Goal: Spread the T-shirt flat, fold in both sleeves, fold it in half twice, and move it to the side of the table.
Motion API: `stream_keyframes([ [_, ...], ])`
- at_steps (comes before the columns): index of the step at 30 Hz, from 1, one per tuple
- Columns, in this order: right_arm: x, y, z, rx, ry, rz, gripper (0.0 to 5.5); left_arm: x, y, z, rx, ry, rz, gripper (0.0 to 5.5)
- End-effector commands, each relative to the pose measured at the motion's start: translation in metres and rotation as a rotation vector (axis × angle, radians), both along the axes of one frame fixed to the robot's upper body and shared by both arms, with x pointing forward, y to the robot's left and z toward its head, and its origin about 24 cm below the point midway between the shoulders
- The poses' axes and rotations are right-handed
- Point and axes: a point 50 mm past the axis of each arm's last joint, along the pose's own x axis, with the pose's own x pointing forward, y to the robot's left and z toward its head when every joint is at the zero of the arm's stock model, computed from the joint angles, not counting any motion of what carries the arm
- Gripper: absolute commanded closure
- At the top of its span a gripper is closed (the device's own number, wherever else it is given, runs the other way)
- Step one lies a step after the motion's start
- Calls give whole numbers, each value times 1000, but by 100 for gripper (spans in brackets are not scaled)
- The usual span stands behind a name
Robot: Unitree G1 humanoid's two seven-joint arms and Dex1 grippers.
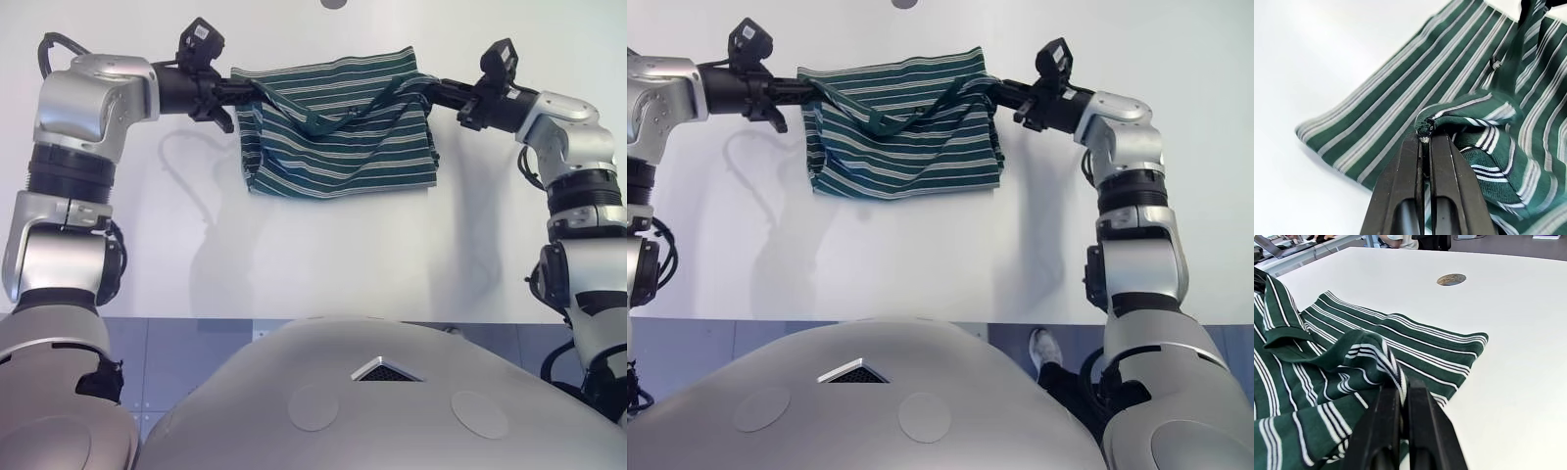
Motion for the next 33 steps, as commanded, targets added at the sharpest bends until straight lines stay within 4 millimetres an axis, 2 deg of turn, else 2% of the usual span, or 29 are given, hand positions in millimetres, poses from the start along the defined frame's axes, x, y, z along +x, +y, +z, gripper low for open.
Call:
stream_keyframes([
  [1,19,4,14,-21,-56,-26,550,19,8,16,19,-49,68,550],
  [5,30,12,20,-16,-76,-49,550,24,13,16,43,-44,80,550],
  [11,24,18,-14,-248,16,-50,550,18,21,-14,134,11,133,550],
  [13,25,16,-18,-274,28,-127,488,21,21,-16,104,-3,193,497],
  [17,28,13,-21,-214,67,-287,418,28,20,-15,56,-23,297,433],
  [20,29,13,-29,-203,117,-439,360,30,21,-22,35,1,423,379],
  [22,29,14,-31,-179,140,-498,357,30,23,-25,36,5,489,353],
  [25,33,19,-25,-68,131,-510,357,31,22,-25,18,-2,524,305],
  [29,41,26,2,192,11,-426,357,30,17,-20,-54,-47,521,235],
  [33,40,21,20,339,-72,-355,357,27,15,-2,-144,-146,513,170],
])
